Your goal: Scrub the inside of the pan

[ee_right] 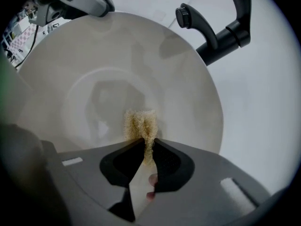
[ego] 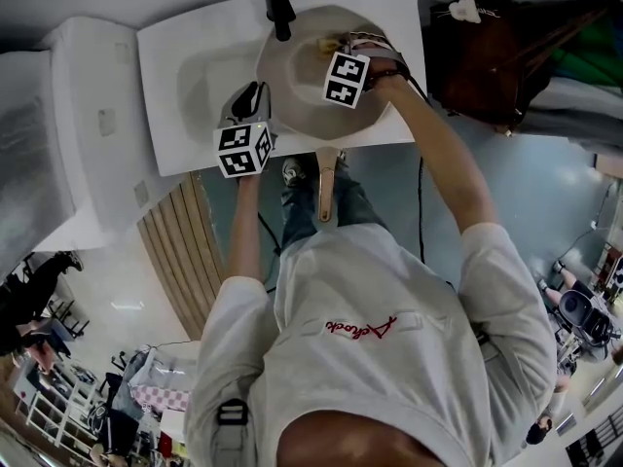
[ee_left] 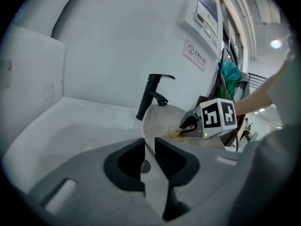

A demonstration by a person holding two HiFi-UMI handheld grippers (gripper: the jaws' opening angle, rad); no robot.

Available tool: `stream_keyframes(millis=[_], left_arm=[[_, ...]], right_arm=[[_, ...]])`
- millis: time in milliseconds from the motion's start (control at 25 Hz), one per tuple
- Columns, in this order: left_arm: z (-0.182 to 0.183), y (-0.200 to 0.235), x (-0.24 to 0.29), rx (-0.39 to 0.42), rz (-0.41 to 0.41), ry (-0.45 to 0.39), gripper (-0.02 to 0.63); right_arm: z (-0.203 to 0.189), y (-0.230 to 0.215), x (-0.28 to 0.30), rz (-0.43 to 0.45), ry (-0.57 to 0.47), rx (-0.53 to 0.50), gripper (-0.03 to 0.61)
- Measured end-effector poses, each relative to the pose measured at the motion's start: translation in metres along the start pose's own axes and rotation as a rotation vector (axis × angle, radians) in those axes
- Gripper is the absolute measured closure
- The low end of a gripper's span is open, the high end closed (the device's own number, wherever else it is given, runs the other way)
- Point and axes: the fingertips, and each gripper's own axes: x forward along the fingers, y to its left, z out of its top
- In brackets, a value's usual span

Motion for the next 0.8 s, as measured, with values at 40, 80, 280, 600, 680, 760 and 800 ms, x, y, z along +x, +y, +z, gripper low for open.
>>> stream_keyframes(millis=[40,80,280,600,680,760,800], left_arm=[[0.0,0.0,0.0,-0.001,0.002,0.0,0.546],[0.0,0.0,0.0,-0.002,0.004,-0.001,0.546],[0.0,0.0,0.0,-0.007,0.009,-0.006,0.548],[0.004,-0.003,0.0,-0.002,0.004,-0.008,0.548],[0.003,-0.004,0.0,0.0,0.006,-0.007,0.548],[0.003,-0.004,0.0,0.002,0.007,-0.007,0.548],[0.003,-0.003,0.0,0.002,0.007,-0.006,0.548]], right_arm=[[-0.003,0.003,-0.001,0.008,0.006,0.0,0.511],[-0.006,0.006,-0.001,0.016,0.013,-0.001,0.511],[-0.019,0.024,-0.005,0.053,0.043,-0.012,0.511],[-0.03,0.051,-0.015,0.107,0.065,0.001,0.511],[-0.031,0.058,-0.017,0.118,0.067,-0.006,0.511],[-0.031,0.065,-0.019,0.128,0.069,-0.021,0.511],[-0.031,0.068,-0.02,0.133,0.07,-0.03,0.511]])
